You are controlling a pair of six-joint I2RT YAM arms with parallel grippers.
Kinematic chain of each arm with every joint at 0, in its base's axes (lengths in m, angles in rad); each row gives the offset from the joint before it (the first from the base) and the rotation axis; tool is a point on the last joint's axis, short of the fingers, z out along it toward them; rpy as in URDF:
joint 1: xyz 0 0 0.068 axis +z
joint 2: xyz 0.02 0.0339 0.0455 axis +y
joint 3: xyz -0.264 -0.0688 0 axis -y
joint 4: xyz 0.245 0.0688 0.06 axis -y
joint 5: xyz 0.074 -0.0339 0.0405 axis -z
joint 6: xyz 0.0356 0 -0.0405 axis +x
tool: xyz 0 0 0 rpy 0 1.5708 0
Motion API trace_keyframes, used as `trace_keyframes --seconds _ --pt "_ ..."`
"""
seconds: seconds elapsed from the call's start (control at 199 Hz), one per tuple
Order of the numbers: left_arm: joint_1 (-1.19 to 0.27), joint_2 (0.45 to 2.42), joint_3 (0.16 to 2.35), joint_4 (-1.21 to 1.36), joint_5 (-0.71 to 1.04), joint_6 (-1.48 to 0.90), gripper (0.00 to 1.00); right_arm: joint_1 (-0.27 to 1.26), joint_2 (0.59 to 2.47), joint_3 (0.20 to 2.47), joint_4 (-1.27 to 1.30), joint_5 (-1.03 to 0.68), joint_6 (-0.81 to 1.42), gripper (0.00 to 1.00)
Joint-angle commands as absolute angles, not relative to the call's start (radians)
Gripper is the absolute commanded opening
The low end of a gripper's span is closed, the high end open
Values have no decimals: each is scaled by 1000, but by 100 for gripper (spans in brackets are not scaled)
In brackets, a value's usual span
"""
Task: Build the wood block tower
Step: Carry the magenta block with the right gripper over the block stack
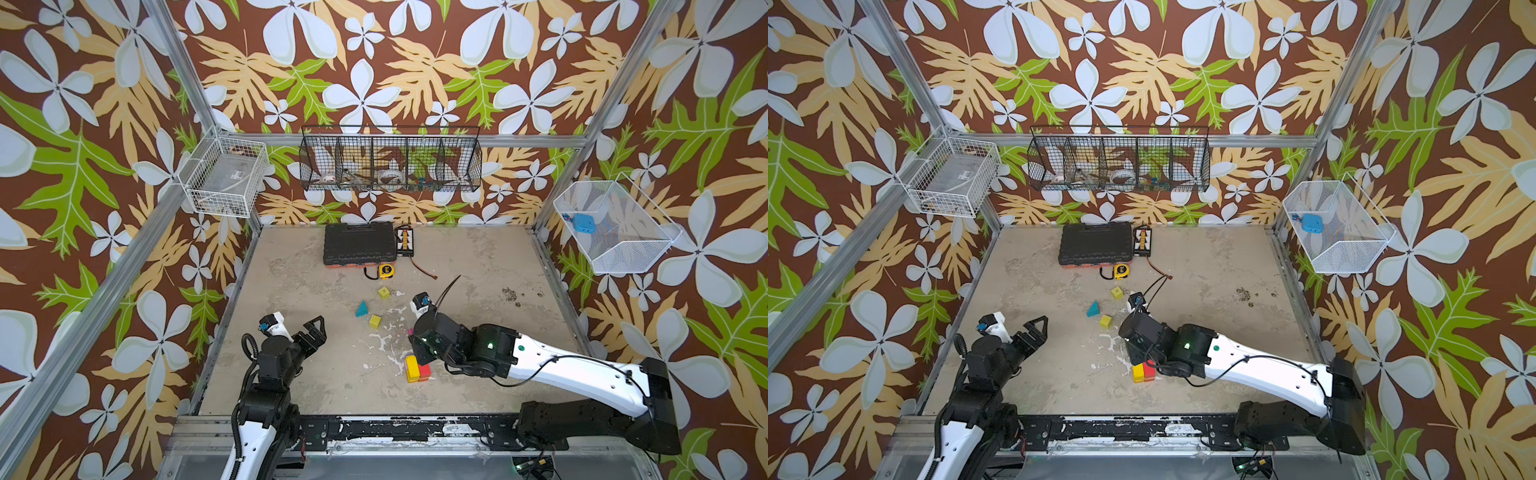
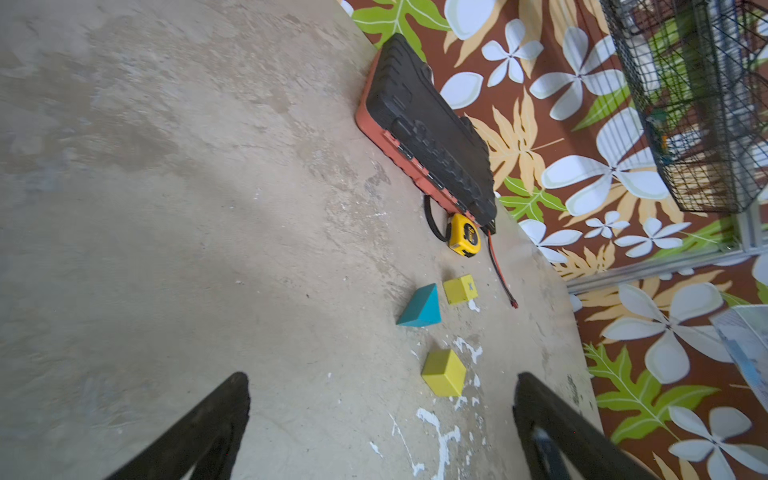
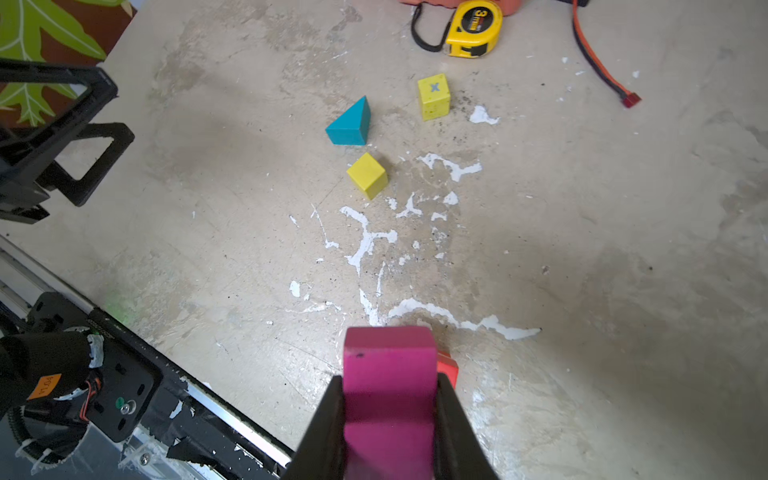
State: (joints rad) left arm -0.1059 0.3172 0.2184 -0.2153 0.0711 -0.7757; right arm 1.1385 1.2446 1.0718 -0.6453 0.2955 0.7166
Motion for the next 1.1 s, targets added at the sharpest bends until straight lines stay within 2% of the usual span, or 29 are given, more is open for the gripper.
trace_keyframes --seconds 0.0,0.131,0.316,0.733,1.099 --pt "-104 323 223 -163 84 -733 100 1136 1211 1055 -695 344 797 0" --pt "-104 337 199 -121 56 -683 100 1135 1187 1029 -731 382 864 0" --pt "-103 368 149 46 296 -661 100 1136 1194 1010 -782 386 974 0" --pt "-105 404 143 57 298 -661 100 1137 1266 944 -647 256 928 0" --pt "-104 387 140 47 293 -666 100 1166 1350 937 -634 255 914 0"
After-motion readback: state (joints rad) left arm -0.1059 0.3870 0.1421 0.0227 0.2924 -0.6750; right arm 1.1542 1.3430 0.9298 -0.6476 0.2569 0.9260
